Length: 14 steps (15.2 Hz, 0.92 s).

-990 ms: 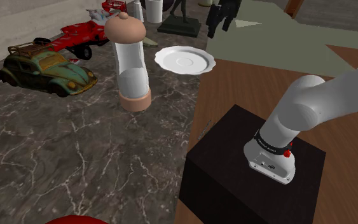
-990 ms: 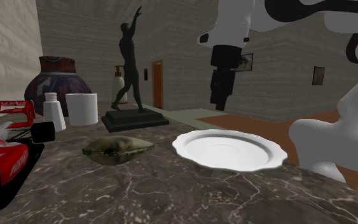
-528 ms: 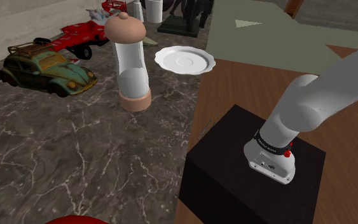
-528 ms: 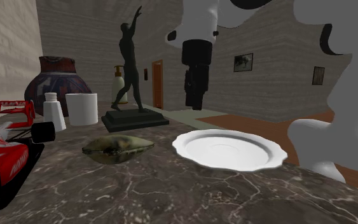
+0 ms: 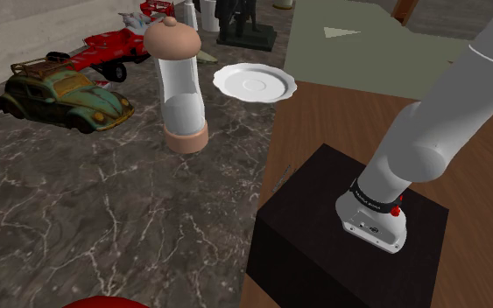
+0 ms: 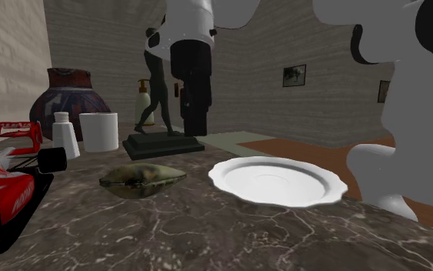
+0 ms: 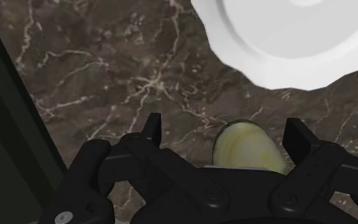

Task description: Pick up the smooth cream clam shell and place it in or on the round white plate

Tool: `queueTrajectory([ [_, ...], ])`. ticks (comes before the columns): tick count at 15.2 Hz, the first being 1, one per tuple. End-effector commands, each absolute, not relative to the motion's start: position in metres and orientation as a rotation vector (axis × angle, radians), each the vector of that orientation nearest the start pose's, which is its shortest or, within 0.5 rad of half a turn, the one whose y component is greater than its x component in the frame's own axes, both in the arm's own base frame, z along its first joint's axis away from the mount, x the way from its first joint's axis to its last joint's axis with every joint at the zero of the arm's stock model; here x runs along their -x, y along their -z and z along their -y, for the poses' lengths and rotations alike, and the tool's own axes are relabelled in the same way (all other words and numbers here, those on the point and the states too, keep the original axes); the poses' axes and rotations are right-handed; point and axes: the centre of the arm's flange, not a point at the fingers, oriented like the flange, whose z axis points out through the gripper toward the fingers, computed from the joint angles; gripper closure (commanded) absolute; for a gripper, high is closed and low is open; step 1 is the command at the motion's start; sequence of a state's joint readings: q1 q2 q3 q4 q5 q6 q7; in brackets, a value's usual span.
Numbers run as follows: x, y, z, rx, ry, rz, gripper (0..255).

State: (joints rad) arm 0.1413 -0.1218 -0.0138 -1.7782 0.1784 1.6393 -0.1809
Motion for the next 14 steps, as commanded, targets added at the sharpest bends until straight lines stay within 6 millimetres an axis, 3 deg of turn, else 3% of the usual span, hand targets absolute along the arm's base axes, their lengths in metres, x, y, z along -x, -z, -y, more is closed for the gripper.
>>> queueTrajectory([
  [1,-0.537,-0.597,-0.102,2.881,-0.049,0.501,0],
  [3,-0.559,-0.596,-0.118,2.833,-0.078,0.562,0],
  [4,-0.561,-0.596,-0.119,2.829,-0.080,0.566,0],
  [11,-0.557,-0.557,-0.128,2.829,-0.080,0.566,0],
  [14,-0.557,-0.557,-0.128,2.829,-0.080,0.566,0],
])
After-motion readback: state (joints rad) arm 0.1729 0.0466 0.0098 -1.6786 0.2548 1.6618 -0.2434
